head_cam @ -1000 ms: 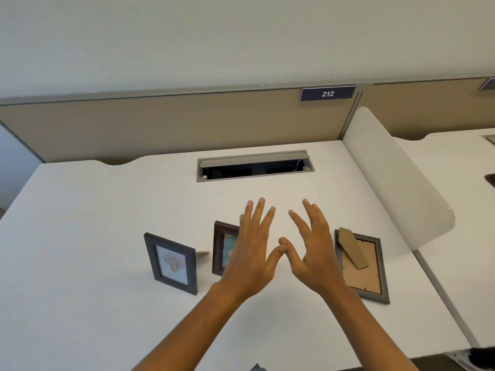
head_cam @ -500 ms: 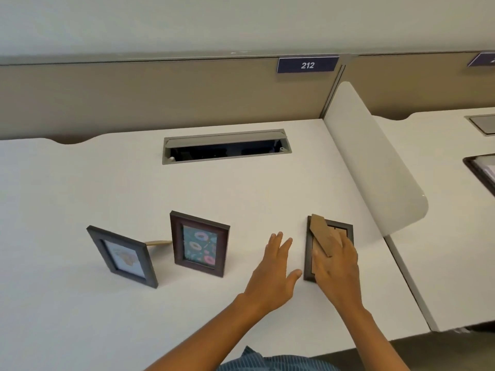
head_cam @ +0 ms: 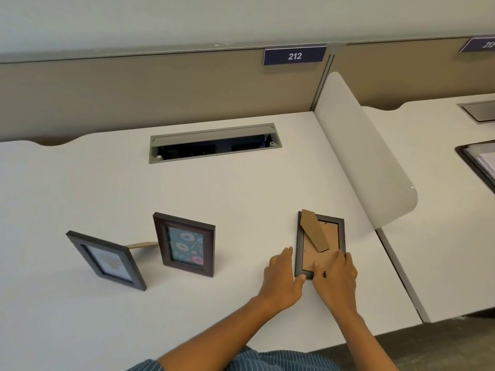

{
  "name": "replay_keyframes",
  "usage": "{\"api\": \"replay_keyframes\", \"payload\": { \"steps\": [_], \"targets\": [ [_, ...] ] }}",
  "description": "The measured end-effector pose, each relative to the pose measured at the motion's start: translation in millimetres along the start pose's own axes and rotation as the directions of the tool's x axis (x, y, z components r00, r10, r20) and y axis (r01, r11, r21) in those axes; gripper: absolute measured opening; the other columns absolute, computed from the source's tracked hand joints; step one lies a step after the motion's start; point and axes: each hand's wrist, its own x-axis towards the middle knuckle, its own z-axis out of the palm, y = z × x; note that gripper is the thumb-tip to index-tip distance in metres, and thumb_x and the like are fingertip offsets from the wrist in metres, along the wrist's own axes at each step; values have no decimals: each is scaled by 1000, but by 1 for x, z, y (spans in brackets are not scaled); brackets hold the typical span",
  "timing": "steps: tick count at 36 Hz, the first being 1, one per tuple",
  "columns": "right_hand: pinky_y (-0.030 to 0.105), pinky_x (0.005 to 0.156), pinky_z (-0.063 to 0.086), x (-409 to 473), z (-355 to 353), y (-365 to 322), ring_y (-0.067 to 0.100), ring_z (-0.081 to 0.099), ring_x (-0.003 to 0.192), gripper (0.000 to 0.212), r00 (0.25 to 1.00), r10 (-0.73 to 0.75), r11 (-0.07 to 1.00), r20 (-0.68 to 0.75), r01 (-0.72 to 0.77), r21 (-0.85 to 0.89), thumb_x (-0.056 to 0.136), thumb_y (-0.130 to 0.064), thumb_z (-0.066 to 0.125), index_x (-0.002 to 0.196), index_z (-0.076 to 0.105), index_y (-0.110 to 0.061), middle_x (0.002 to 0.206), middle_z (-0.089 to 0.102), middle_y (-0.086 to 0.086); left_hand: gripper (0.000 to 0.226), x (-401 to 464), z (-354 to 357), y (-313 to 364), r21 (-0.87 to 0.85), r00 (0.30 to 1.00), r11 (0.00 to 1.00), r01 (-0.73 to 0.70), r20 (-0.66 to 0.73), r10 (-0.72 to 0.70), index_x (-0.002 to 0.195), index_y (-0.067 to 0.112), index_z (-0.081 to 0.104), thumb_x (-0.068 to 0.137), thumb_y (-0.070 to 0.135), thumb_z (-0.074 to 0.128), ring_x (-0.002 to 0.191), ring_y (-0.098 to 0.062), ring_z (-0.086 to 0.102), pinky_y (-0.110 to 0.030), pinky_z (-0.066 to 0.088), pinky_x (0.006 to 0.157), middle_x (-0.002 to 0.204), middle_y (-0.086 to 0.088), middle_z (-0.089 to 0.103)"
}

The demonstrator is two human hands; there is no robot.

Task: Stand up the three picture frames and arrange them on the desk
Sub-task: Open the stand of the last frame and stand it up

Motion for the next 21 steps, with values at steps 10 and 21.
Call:
{"api": "replay_keyframes", "payload": {
  "steps": [10,21],
  "targets": [
    [61,118,43,-2,-9,-14,42,42,147,67,993,114,958,5,-111,265,100,-23,69,160,42,-8,159,49,19,78,-8,12,16,-217,997,974,63,-36,-73,162,25,18,99,24,64,152,-19,27,-33,28,123,163,3,30],
    [40,95,49,-15,-23,-14,24,49,119,57,991,122,838,45,-128,531,98,-9,71,152,51,-12,153,43,10,81,-21,4,14,-424,990,902,84,-70,-125,151,32,34,86,-4,66,131,-12,44,-1,43,82,145,5,33]
  ]
}}
